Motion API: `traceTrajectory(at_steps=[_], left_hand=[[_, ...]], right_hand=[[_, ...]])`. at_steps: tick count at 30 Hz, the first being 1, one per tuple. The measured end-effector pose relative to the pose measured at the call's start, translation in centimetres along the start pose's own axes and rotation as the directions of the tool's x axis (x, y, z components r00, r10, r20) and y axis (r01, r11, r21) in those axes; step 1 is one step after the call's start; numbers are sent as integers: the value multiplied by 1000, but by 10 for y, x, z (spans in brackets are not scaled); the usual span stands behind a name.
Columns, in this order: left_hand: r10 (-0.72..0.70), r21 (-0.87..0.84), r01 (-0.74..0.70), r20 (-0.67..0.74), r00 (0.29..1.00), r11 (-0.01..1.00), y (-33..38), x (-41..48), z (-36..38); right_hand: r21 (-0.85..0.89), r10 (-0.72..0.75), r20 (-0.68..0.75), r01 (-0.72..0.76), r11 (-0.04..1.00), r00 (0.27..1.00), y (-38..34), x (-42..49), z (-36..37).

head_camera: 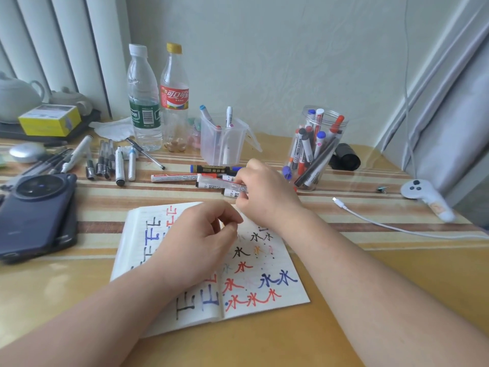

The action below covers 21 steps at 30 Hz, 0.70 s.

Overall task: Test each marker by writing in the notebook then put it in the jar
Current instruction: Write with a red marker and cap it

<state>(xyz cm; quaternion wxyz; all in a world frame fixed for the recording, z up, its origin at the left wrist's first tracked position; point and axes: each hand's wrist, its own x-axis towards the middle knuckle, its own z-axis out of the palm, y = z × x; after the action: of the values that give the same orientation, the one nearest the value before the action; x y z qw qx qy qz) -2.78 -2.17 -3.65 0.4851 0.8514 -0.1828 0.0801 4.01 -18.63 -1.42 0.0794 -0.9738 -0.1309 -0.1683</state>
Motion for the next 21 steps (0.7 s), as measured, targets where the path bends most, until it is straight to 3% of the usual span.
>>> traceTrajectory(at_steps=[3,5,7,10,12,14,21], left_hand=[[42,22,-41,-24,999,999,-1,0,-2],[87,43,-86,-17,996,995,-1,-1,-3],[125,87,-128,45,991,988,-1,-2,-2],[171,163,-196,157,973,967,4,-4,2],[178,203,-219,203,963,954,8,-5,4],[166,229,-219,228,959,949,10,-5,5],[150,242,-238,335,930,941,10,-6,5]], right_hand=[[394,230,-113,-169,904,967,0,-18,-18],[724,359,58,-287,627,932,1,-37,-32],[859,278,256,-349,374,926,5,-59,-41],[891,106,367,-382,245,924,8,-86,-37],[911,91,380,-389,138,921,7,-95,-29],[932,123,339,-351,91,933,6,-98,-22],[970,113,186,-200,137,976,6,-96,-15]])
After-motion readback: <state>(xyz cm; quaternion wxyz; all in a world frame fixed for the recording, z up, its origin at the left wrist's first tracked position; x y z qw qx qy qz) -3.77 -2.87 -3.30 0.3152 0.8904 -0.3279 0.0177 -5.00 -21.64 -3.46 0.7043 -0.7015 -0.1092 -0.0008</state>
